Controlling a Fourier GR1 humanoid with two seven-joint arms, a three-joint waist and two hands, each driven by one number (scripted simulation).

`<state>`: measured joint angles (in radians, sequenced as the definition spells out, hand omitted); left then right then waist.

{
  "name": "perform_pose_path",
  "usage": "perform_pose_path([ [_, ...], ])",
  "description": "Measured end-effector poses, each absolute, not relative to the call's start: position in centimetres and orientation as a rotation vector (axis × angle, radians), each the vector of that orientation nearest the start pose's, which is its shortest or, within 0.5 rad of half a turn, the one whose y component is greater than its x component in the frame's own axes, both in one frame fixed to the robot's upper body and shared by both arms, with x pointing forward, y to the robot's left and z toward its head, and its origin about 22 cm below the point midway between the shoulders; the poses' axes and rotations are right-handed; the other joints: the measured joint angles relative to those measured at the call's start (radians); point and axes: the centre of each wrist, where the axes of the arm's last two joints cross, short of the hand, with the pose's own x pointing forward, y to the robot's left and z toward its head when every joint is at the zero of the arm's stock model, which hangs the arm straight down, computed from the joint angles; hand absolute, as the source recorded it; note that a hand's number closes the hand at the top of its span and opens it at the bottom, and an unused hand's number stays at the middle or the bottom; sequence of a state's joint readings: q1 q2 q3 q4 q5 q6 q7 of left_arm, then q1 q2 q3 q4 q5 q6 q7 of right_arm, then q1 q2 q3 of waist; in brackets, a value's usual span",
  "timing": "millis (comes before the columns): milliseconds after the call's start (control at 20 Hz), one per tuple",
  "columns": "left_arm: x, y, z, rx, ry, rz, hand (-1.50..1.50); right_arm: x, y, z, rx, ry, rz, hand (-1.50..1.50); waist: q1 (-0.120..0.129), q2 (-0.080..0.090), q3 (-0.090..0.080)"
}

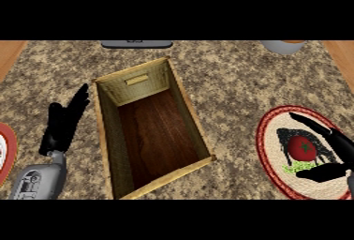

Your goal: Pick the tomato from the placemat and place it in the basket

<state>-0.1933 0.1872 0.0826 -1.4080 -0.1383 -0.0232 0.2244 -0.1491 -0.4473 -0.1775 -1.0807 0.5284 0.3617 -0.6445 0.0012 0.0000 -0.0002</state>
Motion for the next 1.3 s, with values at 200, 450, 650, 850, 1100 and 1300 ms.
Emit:
perform_pose_path([
  [200,29.2,28.1,3.2,0.268,-1.355,-0.205,0.00,25.7,-40.2,-1.8,-0.294,-1.591,0.955,1.50,0.000,0.000,0.000],
  [450,29.2,27.3,3.1,0.268,-1.360,-0.209,0.00,25.8,-40.4,-2.1,-0.377,-1.657,1.002,1.50,0.001,-0.001,-0.001],
  [650,29.6,27.4,2.9,0.274,-1.355,-0.221,0.00,27.8,-34.8,-1.6,-0.446,-1.637,1.133,1.50,0.002,-0.011,-0.015],
  [850,29.8,26.6,3.0,0.252,-1.360,-0.250,0.00,29.3,-29.1,-0.8,-0.483,-1.574,1.324,1.50,0.048,-0.018,-0.033],
  [1100,30.1,25.9,2.9,0.232,-1.354,-0.283,0.00,30.5,-19.8,0.0,-0.528,-1.560,1.450,1.50,0.091,-0.021,-0.029],
  [1300,30.3,25.3,2.9,0.214,-1.354,-0.296,0.00,30.3,-13.2,1.7,-0.571,-1.564,1.458,1.50,0.106,-0.023,-0.019],
])
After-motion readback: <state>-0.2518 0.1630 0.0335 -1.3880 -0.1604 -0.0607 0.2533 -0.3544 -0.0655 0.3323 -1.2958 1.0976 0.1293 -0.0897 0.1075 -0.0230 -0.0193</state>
